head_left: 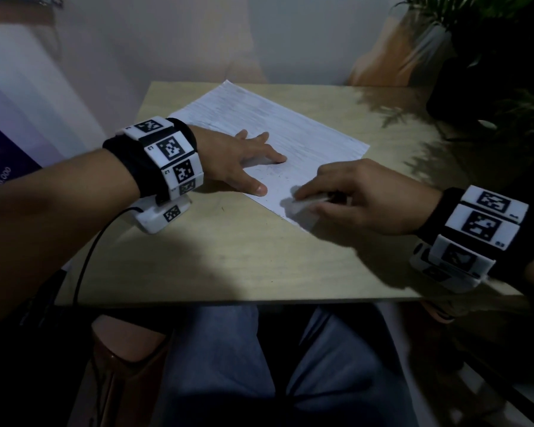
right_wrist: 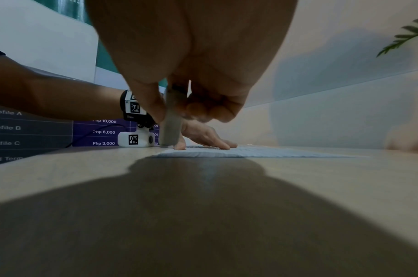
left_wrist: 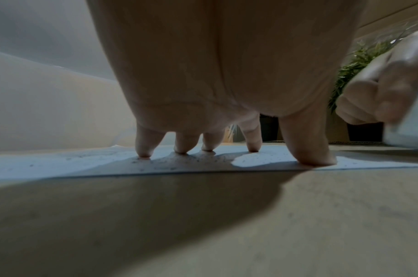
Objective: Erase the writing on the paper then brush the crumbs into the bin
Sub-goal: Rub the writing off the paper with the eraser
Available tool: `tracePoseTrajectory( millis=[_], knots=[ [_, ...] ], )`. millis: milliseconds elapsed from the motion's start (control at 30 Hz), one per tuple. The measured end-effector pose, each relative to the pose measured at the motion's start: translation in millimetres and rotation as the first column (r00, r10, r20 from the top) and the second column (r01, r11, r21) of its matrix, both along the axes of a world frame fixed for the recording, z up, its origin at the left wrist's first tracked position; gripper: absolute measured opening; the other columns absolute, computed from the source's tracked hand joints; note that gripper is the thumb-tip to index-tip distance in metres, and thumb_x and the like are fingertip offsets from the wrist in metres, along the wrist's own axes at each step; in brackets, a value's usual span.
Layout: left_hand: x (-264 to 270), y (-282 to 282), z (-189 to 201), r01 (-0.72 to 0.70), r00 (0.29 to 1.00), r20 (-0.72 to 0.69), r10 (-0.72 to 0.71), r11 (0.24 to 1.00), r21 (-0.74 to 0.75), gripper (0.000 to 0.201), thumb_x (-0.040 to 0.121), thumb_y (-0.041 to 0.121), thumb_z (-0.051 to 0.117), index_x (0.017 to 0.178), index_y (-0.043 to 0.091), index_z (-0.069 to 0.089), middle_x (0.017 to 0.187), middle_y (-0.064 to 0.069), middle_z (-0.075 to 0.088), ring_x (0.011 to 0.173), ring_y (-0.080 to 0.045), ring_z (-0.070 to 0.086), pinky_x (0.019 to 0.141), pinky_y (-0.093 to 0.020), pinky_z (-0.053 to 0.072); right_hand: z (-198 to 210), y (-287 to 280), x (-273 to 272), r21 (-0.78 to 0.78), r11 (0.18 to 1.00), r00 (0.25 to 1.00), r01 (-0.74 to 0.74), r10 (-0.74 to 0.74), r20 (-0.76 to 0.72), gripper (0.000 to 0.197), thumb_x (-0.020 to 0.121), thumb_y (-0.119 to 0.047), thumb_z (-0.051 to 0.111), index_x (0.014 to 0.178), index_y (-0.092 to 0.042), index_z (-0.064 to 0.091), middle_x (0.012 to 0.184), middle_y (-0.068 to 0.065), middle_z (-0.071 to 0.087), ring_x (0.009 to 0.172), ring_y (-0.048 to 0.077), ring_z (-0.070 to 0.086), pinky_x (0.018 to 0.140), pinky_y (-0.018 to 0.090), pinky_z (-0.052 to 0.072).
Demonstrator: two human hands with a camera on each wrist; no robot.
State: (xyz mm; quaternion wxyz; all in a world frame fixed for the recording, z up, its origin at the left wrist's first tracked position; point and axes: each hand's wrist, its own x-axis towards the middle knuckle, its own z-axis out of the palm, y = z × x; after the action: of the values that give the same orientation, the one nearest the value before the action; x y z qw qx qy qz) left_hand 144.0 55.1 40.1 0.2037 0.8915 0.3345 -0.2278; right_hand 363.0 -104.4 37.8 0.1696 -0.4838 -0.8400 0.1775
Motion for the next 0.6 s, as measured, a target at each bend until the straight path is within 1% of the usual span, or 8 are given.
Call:
tracePoseTrajectory(
  millis=[67, 133, 233, 333, 400, 433, 500, 600],
  knots=[
    [0.5, -0.3, -0.1, 0.002, 1.000, -0.001, -0.002, 1.000, 0.000, 0.081, 0.088, 0.067, 0.058, 0.153, 0.063, 0.010, 0.168, 0.015, -0.020, 0.154, -0.017, -0.020, 0.125, -0.055, -0.001, -0.5, -1.0, -2.0, -0.028, 1.000, 0.999, -0.010, 0.011, 0.043, 0.031, 0.092, -0.040, 0.058, 0.113, -0.024, 0.073, 0.087, -0.019, 0.055, 0.076, -0.008, 0.052, 0.073, 0.015, 0.041],
    [0.6, -1.1, 1.2, -0.002, 1.000, -0.002, 0.002, 1.000, -0.002, 0.080, 0.090, 0.066, 0.058, 0.153, 0.063, 0.010, 0.167, 0.015, -0.020, 0.154, -0.017, -0.020, 0.125, -0.054, -0.001, -0.5, -4.4, 0.0, -0.074, 0.997, 0.998, 0.013, -0.008, 0.067, 0.029, 0.087, -0.045, 0.060, 0.103, -0.024, 0.074, 0.085, -0.019, 0.059, 0.076, -0.004, 0.056, 0.072, 0.020, 0.045],
    [1.3, -2.8, 2.6, -0.002, 1.000, 0.000, 0.002, 1.000, -0.006, 0.080, 0.090, 0.065, 0.058, 0.154, 0.061, 0.010, 0.168, 0.014, -0.020, 0.155, -0.017, -0.020, 0.126, -0.054, -0.001, 1.2, -8.4, 5.1, -0.088, 0.995, 0.999, 0.037, -0.034, 0.035, 0.026, 0.081, -0.039, 0.060, 0.095, -0.022, 0.075, 0.086, -0.017, 0.065, 0.076, -0.003, 0.058, 0.070, 0.017, 0.043],
    [0.6, -2.8, 2.6, -0.006, 1.000, 0.007, 0.006, 1.000, -0.004, 0.080, 0.089, 0.064, 0.059, 0.154, 0.061, 0.010, 0.168, 0.014, -0.020, 0.155, -0.017, -0.020, 0.125, -0.054, -0.002, 2.0, -4.2, 0.6, -0.017, 1.000, 0.999, 0.026, -0.026, -0.018, 0.031, 0.087, -0.039, 0.059, 0.105, -0.020, 0.075, 0.086, -0.025, 0.058, 0.077, -0.011, 0.055, 0.072, 0.012, 0.041],
    [0.6, -2.6, 2.4, -0.014, 1.000, 0.006, 0.014, 1.000, -0.012, 0.080, 0.090, 0.064, 0.059, 0.154, 0.062, 0.011, 0.168, 0.015, -0.020, 0.154, -0.017, -0.020, 0.125, -0.053, -0.003, 1.4, -1.6, -3.6, -0.018, 1.000, 1.000, 0.014, -0.015, -0.021, 0.036, 0.092, -0.044, 0.056, 0.114, -0.021, 0.072, 0.088, -0.027, 0.054, 0.078, -0.011, 0.053, 0.074, 0.011, 0.039],
    [1.1, -2.9, 2.3, -0.014, 1.000, 0.005, 0.014, 1.000, -0.013, 0.080, 0.090, 0.064, 0.059, 0.154, 0.061, 0.011, 0.167, 0.015, -0.020, 0.154, -0.017, -0.020, 0.125, -0.053, -0.003, 0.9, -1.9, -4.0, -0.029, 1.000, 1.000, 0.007, -0.007, 0.006, 0.038, 0.092, -0.048, 0.054, 0.114, -0.022, 0.072, 0.087, -0.026, 0.054, 0.078, -0.009, 0.053, 0.074, 0.013, 0.041],
    [1.6, -3.9, 2.9, -0.010, 1.000, 0.004, 0.010, 1.000, -0.010, 0.081, 0.090, 0.064, 0.059, 0.154, 0.061, 0.011, 0.168, 0.015, -0.020, 0.154, -0.017, -0.020, 0.125, -0.052, -0.003, 0.6, -4.4, -1.7, -0.048, 0.999, 0.997, 0.013, -0.009, 0.075, 0.041, 0.088, -0.055, 0.051, 0.105, -0.025, 0.074, 0.086, -0.021, 0.058, 0.076, -0.003, 0.055, 0.074, 0.021, 0.046],
    [1.1, -4.6, 3.1, -0.015, 1.000, 0.013, 0.016, 1.000, -0.016, 0.081, 0.090, 0.063, 0.060, 0.154, 0.060, 0.011, 0.168, 0.015, -0.020, 0.154, -0.017, -0.020, 0.125, -0.052, -0.002, 2.2, -6.4, 3.4, -0.069, 0.996, 0.996, 0.049, -0.044, 0.082, 0.039, 0.080, -0.053, 0.052, 0.095, -0.025, 0.074, 0.086, -0.019, 0.064, 0.076, -0.001, 0.057, 0.072, 0.025, 0.048]
  ],
)
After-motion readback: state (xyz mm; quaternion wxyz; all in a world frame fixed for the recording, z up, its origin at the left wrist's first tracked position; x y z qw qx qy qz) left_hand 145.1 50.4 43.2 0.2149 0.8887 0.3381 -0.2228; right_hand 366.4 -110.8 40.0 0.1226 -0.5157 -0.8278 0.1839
